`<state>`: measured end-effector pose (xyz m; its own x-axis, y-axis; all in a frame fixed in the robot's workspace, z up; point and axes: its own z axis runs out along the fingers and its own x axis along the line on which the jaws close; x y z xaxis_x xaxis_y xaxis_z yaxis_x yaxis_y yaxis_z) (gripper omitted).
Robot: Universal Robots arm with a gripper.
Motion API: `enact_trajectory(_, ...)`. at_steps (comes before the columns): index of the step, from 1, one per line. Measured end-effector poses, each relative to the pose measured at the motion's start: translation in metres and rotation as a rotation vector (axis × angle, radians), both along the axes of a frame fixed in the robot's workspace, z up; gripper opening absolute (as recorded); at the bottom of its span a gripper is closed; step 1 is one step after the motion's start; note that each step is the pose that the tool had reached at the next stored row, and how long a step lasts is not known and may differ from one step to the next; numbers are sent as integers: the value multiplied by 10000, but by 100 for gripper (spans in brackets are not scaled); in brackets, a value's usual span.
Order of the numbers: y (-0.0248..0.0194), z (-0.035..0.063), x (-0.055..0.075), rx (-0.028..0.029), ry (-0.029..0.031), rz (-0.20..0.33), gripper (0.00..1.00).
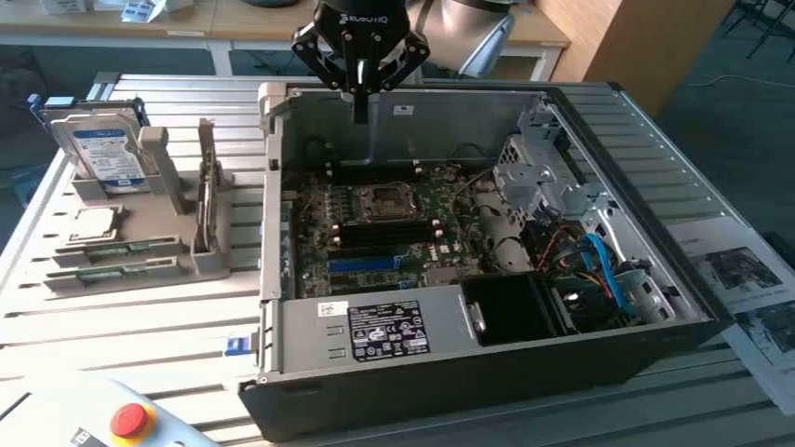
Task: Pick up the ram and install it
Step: 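Reach for the ram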
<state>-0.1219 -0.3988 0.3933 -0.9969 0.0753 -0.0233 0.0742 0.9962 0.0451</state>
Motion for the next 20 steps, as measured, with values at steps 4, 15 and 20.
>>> enact_trajectory(4, 0, 0, 0, -1, 0, 0, 10)
enact_trajectory(15, 0, 0, -2, 0, 0, 0, 10)
enact_trajectory(20, 0, 0, -64, 0, 0, 0, 10)
